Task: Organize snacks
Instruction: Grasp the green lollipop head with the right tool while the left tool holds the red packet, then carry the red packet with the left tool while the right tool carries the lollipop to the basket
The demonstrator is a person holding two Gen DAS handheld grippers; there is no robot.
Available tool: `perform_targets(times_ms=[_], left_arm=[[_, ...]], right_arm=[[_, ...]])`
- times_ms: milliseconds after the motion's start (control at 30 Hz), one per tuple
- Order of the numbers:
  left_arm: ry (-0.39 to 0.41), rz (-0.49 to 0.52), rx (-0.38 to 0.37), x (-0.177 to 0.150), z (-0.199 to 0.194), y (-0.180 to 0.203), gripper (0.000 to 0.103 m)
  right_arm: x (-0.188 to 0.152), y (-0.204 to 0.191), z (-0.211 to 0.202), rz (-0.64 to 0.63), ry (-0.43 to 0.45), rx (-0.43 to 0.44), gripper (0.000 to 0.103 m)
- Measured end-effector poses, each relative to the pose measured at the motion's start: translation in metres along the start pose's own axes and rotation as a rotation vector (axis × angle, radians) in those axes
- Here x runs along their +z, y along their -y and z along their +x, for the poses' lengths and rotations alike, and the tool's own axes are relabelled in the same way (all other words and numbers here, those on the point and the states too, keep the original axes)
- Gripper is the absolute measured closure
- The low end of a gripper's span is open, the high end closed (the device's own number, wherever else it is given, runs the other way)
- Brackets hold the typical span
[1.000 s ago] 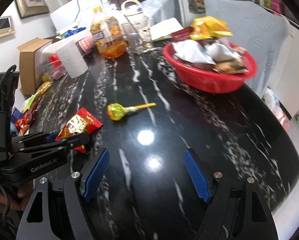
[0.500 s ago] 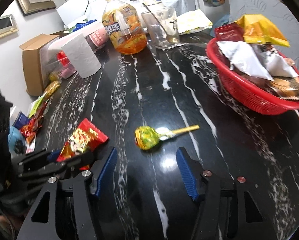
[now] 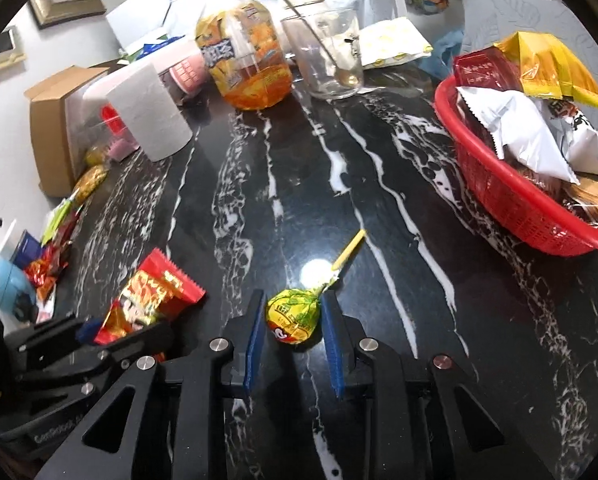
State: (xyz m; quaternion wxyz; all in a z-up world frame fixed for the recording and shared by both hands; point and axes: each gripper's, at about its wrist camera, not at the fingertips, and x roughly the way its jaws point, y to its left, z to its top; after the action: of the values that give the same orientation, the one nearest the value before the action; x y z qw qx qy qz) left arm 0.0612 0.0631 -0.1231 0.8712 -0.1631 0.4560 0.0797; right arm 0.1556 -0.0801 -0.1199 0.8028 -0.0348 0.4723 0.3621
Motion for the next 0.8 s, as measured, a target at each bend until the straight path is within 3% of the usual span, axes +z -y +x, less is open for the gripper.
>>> perform_targets(times_ms=[367, 633, 800], left_arm=[[-0.039, 0.067, -0.026, -0.012, -0.005, 0.025, 0.071], [-0.102, 0.117, -0.113, -0.031, -0.012, 0.056, 0.071], [-0.091, 0.171, -0.074, -0.033, -0.011, 0.068, 0.071]], right_arm=[[-0.027, 0.003, -0.020, -0.001, -0.038, 0.047, 0.076], [-0.056, 0.016, -0.048, 0.014, -0.057, 0.033, 0.076], [-0.074, 0.024, -0.064, 0.018, -0.062, 0.014, 0.076]])
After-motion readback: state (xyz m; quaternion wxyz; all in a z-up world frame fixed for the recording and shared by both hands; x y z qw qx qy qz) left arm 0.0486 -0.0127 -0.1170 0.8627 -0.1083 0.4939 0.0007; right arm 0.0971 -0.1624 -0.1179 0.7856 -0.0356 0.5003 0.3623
